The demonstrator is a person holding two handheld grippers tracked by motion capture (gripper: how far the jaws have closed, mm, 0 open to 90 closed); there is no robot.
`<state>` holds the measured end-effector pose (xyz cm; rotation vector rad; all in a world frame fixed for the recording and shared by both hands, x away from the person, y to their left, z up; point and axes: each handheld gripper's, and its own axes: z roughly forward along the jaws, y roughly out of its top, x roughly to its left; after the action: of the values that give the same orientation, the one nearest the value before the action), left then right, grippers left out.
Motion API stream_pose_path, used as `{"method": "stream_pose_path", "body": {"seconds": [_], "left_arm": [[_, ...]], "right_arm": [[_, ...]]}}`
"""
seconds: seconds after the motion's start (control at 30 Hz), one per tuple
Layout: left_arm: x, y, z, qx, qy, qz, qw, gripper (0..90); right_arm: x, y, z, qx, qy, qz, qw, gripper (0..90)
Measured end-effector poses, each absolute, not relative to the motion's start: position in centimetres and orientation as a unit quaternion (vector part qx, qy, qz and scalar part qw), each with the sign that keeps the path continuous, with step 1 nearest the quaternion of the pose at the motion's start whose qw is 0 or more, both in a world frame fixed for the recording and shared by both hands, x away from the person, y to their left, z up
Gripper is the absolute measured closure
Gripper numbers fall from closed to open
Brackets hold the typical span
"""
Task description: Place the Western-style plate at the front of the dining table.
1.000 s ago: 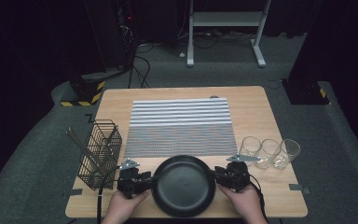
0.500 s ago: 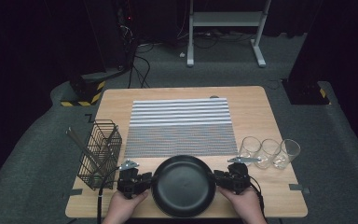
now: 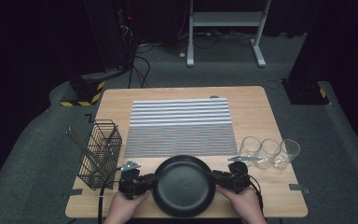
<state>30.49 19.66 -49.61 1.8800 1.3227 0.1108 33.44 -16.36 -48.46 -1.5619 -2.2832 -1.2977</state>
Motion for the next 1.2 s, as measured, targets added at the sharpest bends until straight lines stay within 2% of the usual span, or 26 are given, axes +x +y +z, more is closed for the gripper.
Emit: {"method": "stream_pose_path", "body": {"seconds": [0.27,0.67,0.77,1.13,1.2], "left_arm": [[31.02,19.59,-49.43,0.752,0.522,0.041,0.399,65.8],[30.94,19.48,-48.83,0.753,0.523,0.037,0.398,63.9],[30.98,19.26,-48.84,0.753,0.524,0.045,0.396,63.5],[31.28,19.29,-48.91,0.757,0.521,0.056,0.391,72.6],[31.35,19.32,-48.91,0.757,0.519,0.058,0.392,72.8]], "right_arm": [[34.31,-16.88,-48.88,-0.525,-0.727,-0.435,0.080,66.9],[34.46,-17.08,-49.31,-0.538,-0.703,-0.450,0.113,62.7],[34.45,-16.68,-49.17,-0.542,-0.704,-0.447,0.099,63.0],[34.46,-16.22,-49.18,-0.554,-0.695,-0.449,0.086,63.5],[34.46,-16.22,-49.19,-0.553,-0.695,-0.452,0.088,60.9]]}}
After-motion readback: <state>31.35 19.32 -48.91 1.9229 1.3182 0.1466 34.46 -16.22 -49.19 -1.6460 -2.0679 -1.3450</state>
